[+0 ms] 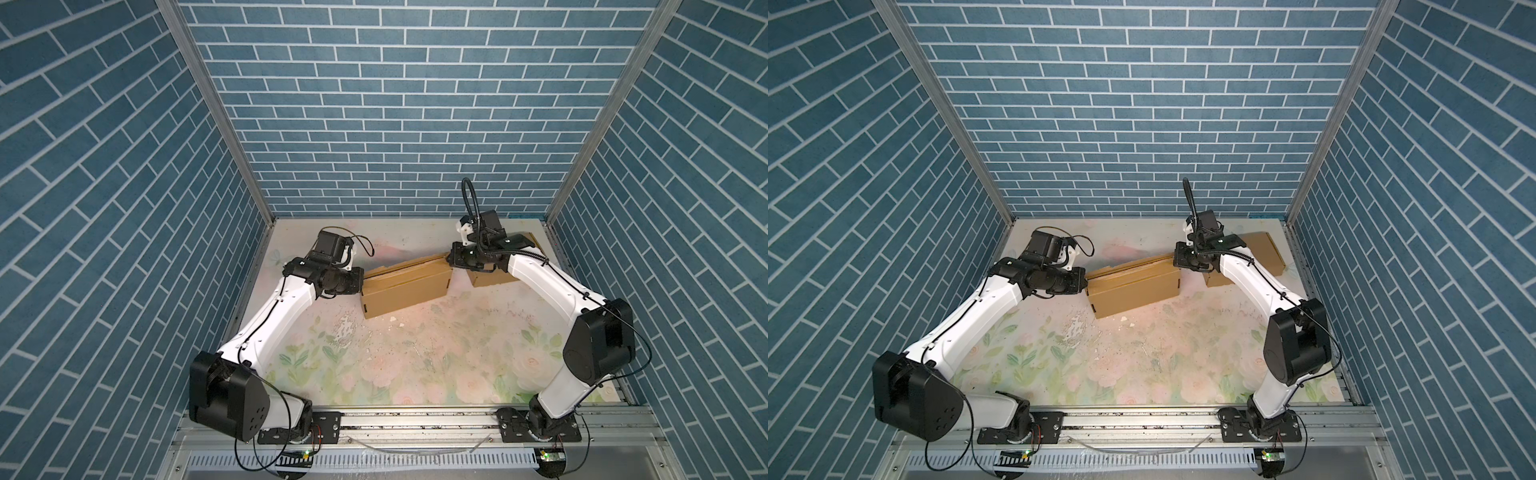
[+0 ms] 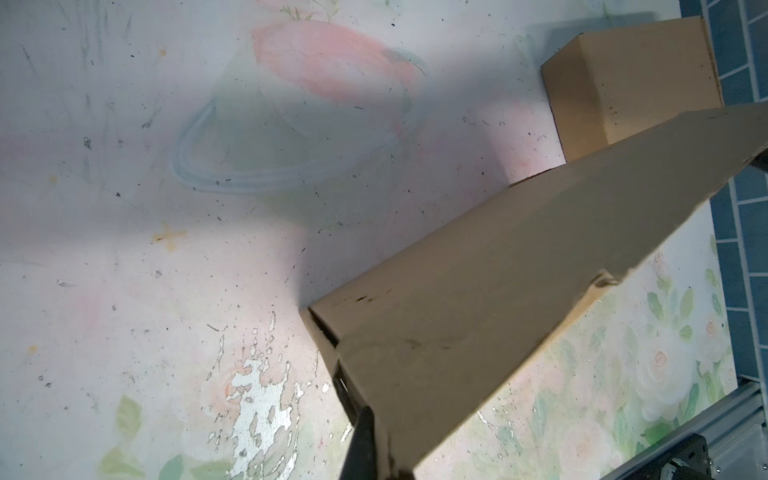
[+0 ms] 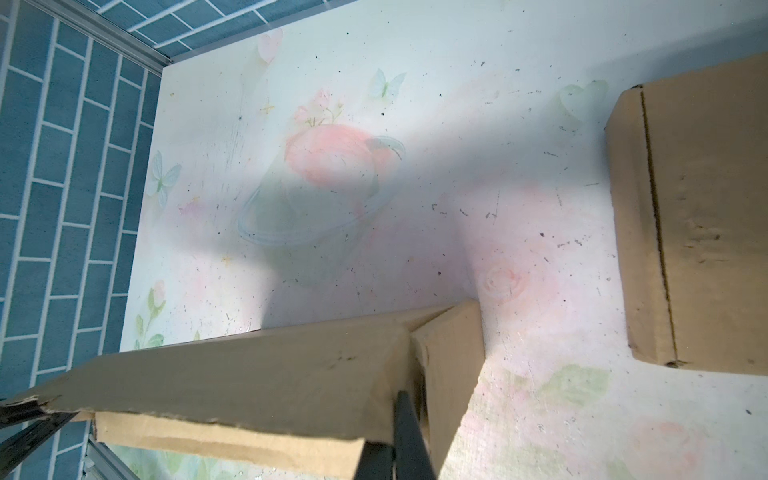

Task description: Fold the paper box

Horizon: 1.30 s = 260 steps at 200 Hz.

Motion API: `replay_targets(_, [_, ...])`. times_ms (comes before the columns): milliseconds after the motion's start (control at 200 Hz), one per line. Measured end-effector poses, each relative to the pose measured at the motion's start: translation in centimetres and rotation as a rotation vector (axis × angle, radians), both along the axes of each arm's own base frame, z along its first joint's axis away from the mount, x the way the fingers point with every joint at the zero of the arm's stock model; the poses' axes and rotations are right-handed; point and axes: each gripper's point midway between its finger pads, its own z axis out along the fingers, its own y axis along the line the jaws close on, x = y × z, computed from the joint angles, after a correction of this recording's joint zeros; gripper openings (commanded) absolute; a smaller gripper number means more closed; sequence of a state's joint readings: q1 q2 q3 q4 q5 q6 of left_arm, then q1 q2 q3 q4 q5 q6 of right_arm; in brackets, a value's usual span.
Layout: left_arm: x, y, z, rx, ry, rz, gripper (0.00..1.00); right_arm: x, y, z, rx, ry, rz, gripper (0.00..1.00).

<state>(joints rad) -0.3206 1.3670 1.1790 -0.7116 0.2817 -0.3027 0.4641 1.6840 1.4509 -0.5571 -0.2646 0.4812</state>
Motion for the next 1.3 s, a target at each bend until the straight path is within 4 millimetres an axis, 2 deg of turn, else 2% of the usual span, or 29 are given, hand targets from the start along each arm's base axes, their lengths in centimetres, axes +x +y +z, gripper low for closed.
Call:
replay_targets(600, [0.7,0.4,-0.7,0.012,-0.106,0.021,0.01,0.1,0.3,0.2,0.079,0.034,-0.032,0.02])
replay_targets(830, [0.8,0.4,-0.8,0.018,-0.129,0.017,0.01,-0.4,-0.6,0.3,0.163,0.123,-0.025,0.2])
replay_targets(1035, [0.9,0.4,-0.8,0.025,-0.138,0.015,0.02,-0.7,-3.0,1.0,0.181,0.169,-0.031,0.39])
replay_targets(1190, [0.9,0.3,-0.8,0.03,-0.142,0.009,0.02,-0.7,-4.4,3.4,0.033,-0.01,0.064,0.55])
replay_targets(1300, [0.9,0.3,-0.9,0.033,-0.143,0.006,0.01,-2.1,-3.3,4.6,-0.145,-0.191,0.249,0.63])
